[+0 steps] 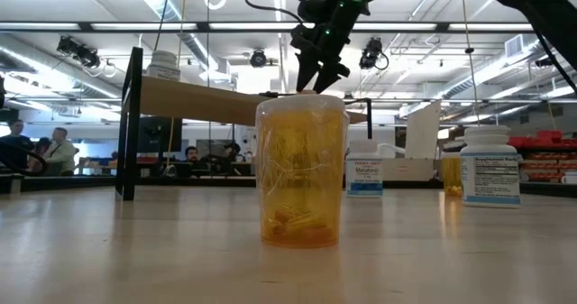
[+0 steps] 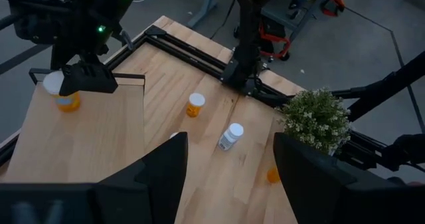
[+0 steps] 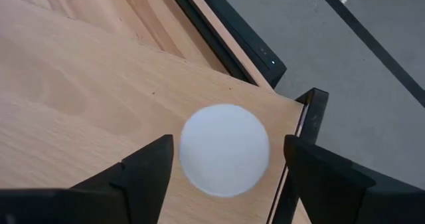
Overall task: Pick and place medicine bottles onto shelf by color
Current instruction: Put the white pill bottle on the shelf aligned with the other white pill bottle
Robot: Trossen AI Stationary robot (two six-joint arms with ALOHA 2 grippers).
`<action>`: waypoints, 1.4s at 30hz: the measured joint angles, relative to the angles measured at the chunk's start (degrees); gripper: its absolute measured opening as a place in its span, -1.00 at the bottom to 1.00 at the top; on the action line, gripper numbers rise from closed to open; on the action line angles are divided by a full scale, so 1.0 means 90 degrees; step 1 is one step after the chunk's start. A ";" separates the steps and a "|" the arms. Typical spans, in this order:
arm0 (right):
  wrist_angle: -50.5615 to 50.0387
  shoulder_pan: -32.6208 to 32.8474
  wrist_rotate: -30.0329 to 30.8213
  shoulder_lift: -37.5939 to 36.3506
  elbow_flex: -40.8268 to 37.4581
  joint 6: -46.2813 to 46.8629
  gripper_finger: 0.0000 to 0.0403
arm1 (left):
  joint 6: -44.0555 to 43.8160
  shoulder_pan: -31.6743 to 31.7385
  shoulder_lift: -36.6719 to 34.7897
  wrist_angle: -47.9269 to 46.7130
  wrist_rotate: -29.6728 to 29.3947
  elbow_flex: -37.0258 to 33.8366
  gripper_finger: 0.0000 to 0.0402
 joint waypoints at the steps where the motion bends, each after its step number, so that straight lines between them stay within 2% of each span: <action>1: -0.0028 0.0002 0.0001 0.0000 0.0022 0.0021 0.46 | 0.0000 0.0000 0.0000 -0.0002 0.0000 0.0000 0.14; 8: -0.0363 0.0061 0.0004 -0.0068 0.0747 0.0335 0.46 | 0.0003 -0.0065 0.0000 -0.0220 0.0042 0.0000 0.14; 16: -0.2788 0.0544 -0.0059 -0.0074 0.1827 0.0712 0.45 | 0.0003 -0.0421 0.0010 -0.0381 0.0041 -0.0330 0.14; 19: -0.3596 0.0881 -0.0068 -0.0213 0.1741 0.0836 0.43 | 0.0003 -0.0606 0.0015 -0.0518 0.0044 -0.0638 0.14; 23: -0.3482 0.1464 -0.0069 -0.0773 0.1369 0.1368 0.40 | 0.0038 -0.0898 0.0015 -0.0654 0.0089 -0.1130 0.14; 27: -0.3547 0.2047 0.0089 -0.1299 0.1178 0.2086 0.38 | -0.0183 -0.1196 0.0017 -0.1014 0.0611 -0.1716 0.14; 29: -0.3528 0.2354 0.0246 -0.1519 0.1120 0.2436 0.38 | -0.0697 -0.1383 0.0017 -0.1449 0.0770 -0.2041 0.14; 34: -0.3503 0.3076 0.0571 -0.1921 0.1061 0.2819 0.37 | -0.2684 -0.1874 0.0017 -0.2462 0.1334 -0.2891 0.14; 39: -0.3505 0.3549 0.0784 -0.2018 0.1049 0.2750 0.37 | -0.4826 -0.2419 0.0019 -0.2005 0.1768 -0.3626 0.14; 42: -0.3504 0.3776 0.0783 -0.2029 0.1049 0.2615 0.37 | -0.6093 -0.2731 0.0019 -0.1185 0.1800 -0.4006 0.17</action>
